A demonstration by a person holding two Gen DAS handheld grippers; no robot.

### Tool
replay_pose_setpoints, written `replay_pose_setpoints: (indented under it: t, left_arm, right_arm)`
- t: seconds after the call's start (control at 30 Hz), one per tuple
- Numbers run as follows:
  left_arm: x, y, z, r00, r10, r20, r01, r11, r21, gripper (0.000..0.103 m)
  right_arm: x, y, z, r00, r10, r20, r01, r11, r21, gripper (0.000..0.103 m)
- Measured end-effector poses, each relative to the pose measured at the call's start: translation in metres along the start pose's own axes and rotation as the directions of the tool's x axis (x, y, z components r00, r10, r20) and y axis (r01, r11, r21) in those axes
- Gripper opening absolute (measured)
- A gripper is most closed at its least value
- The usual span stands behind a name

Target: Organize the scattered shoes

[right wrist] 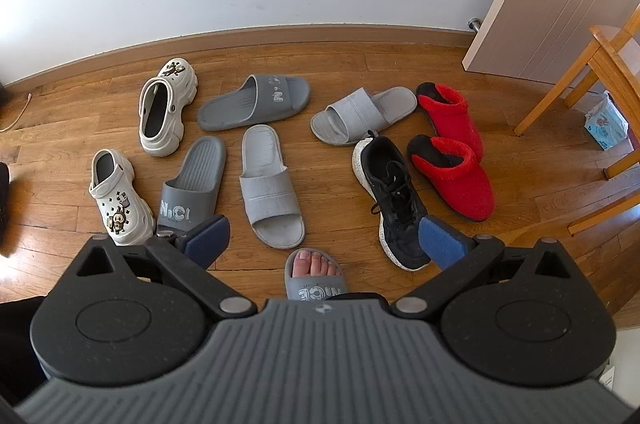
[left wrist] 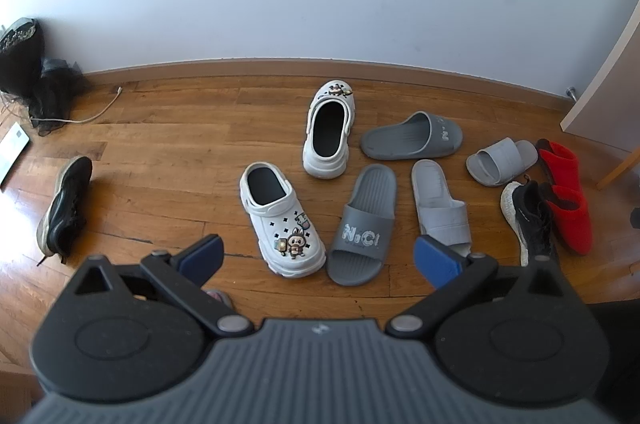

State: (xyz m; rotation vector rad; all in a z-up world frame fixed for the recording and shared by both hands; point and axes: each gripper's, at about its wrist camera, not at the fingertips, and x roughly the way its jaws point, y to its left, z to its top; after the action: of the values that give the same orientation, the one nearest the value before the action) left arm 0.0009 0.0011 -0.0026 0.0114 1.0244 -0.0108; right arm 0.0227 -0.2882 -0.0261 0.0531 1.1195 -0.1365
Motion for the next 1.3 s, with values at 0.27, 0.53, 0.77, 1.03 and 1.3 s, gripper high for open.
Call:
replay_pose_setpoints:
  t: [0.27,0.53,0.77,1.03,1.3]
  left_arm:
    - [0.0,0.012,0.003,1.0,0.018,0.001,-0.018,0.998,-0.055,0.103]
    - [0.002,0.032,0.008,0.999,0.041,-0.01,-0.042,0.991,-0.13,0.103]
    - [0.002,0.06,0.013,0.998,0.065,-0.019,-0.068,0.973,-0.219,0.103]
    - [-0.001,0.086,0.015,0.996,0.084,-0.015,-0.084,0.95,-0.3,0.103]
    - [-0.014,0.118,0.018,0.978,0.208,0.029,-0.184,0.915,-0.36,0.103]
  right_arm:
    - [-0.001,0.004,0.0,1.0,0.02,-0.004,-0.02,1.0,-0.023,0.102]
    - [-0.006,0.017,0.003,0.995,0.097,0.016,-0.095,0.993,-0.068,0.102]
    - [-0.006,0.028,0.011,0.987,0.16,0.017,-0.159,0.985,-0.068,0.102]
    - [-0.007,0.039,0.019,0.972,0.236,0.017,-0.235,0.97,-0.06,0.102]
    - [-0.005,0.039,0.022,0.948,0.316,0.031,-0.316,0.948,0.021,0.102]
